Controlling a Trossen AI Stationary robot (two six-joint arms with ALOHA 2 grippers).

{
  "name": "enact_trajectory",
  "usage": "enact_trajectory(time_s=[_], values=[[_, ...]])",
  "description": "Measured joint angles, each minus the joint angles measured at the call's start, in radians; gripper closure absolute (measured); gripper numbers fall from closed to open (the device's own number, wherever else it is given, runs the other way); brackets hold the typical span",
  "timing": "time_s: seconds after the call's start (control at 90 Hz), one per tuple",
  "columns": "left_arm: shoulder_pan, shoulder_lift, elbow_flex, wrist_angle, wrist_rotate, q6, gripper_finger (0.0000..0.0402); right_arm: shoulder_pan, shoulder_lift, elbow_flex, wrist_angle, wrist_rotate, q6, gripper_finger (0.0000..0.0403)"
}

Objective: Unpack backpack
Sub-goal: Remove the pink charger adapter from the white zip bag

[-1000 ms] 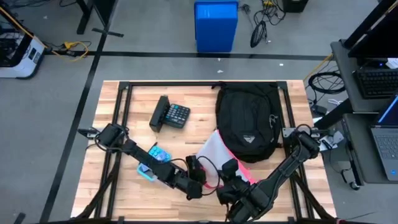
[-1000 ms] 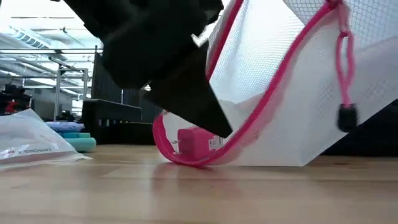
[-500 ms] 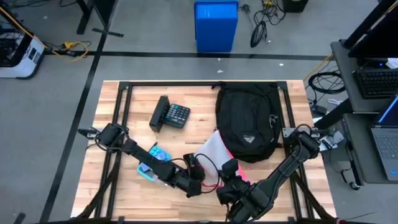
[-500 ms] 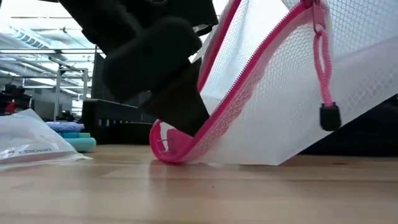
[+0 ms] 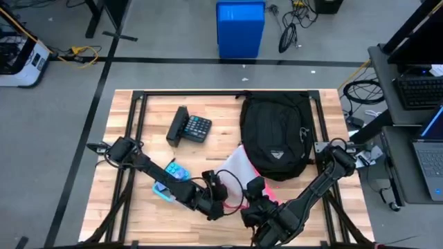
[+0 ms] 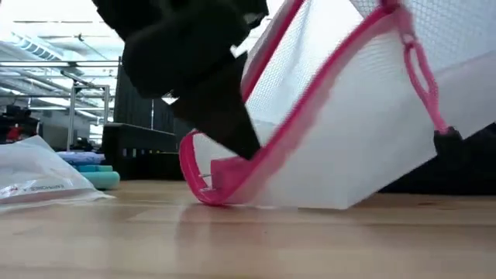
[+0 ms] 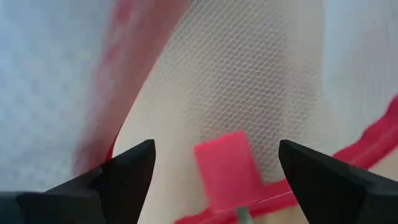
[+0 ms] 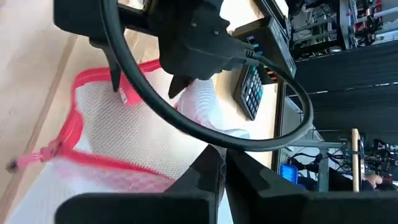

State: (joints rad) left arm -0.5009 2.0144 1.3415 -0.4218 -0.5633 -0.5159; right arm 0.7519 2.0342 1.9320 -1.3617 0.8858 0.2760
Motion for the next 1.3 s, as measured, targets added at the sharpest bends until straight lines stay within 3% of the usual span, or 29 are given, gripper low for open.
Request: enact_trajectory(time_s=[0.344,0.933,1.3], values=[[0.003,0.000,-0.010,0.040,0.097,-0.079,0.0073,0.000,0.000,0.000,0.000,-0.002,0.000,0.0403],[0.030,0.060,-0.017,0.097,0.145,-0.078,0.0075,0.000,0.000,0.000,0.000,-0.002,0.000,0.0403],[0.043,0.071,-0.017,0.117,0.137,-0.045,0.0179,0.000,0.000,0.000,0.001,0.001,0.000,0.0403]])
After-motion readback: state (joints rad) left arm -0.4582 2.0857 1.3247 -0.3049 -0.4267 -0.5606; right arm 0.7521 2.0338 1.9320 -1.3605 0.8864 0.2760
